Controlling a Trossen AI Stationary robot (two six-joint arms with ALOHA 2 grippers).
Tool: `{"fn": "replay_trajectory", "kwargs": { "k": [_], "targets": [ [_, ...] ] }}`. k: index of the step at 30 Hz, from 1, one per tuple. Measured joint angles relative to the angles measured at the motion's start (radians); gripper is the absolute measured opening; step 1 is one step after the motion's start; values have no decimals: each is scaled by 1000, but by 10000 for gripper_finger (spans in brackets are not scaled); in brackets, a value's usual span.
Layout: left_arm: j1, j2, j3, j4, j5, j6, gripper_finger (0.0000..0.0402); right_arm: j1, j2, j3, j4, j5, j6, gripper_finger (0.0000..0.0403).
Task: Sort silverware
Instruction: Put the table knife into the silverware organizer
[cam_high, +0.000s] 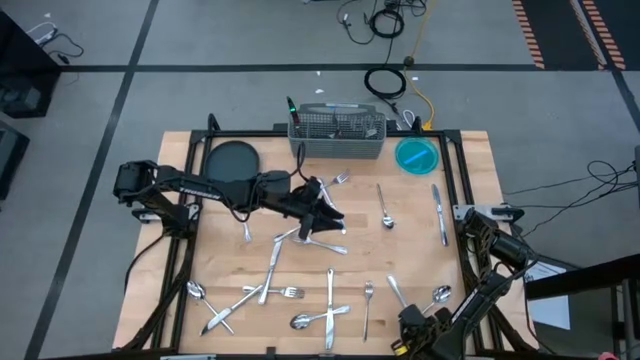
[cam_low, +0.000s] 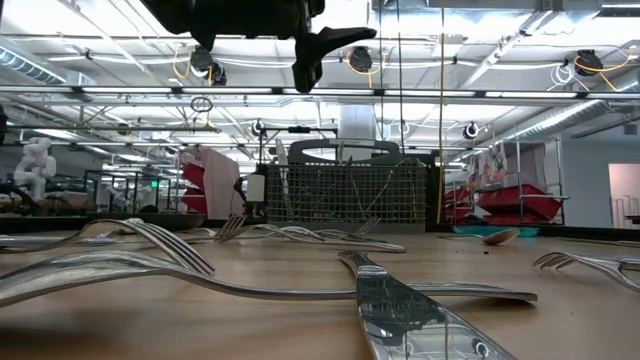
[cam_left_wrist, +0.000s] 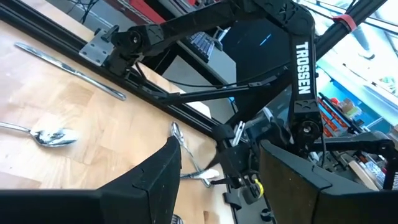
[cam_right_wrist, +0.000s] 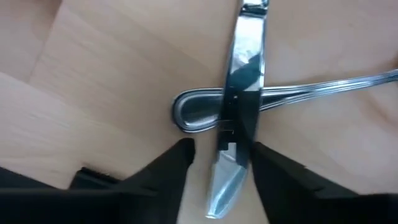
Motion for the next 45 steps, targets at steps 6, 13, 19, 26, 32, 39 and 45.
{"fn": "replay_trajectory", "kwargs": {
  "k": [6,13,19,26,32,39,45],
  "targets": [
    [0,0,0,-5,-19,1,212,-19,-1,2,19,-45,-6,26],
    [2,0,-1,-49,-54,40,212,-33,2,-1,34,-104,-34,2],
    [3,0,-1,-90,-87,194,212,-35,-5,-4,36,-103,-26,1],
    [0,0,1,-188,-73,446,212,-32,-57,-8,-4,-68,0,0],
    [-44,0,93,-418,-73,732,212,-46,-103,-9,-60,-70,-57,1],
    [-70,0,208,-513,-142,849,212,-97,-129,-8,-129,-59,-147,1],
    [-71,29,243,-528,-142,972,212,-134,-135,-5,-131,-56,-223,0]
  ]
}}
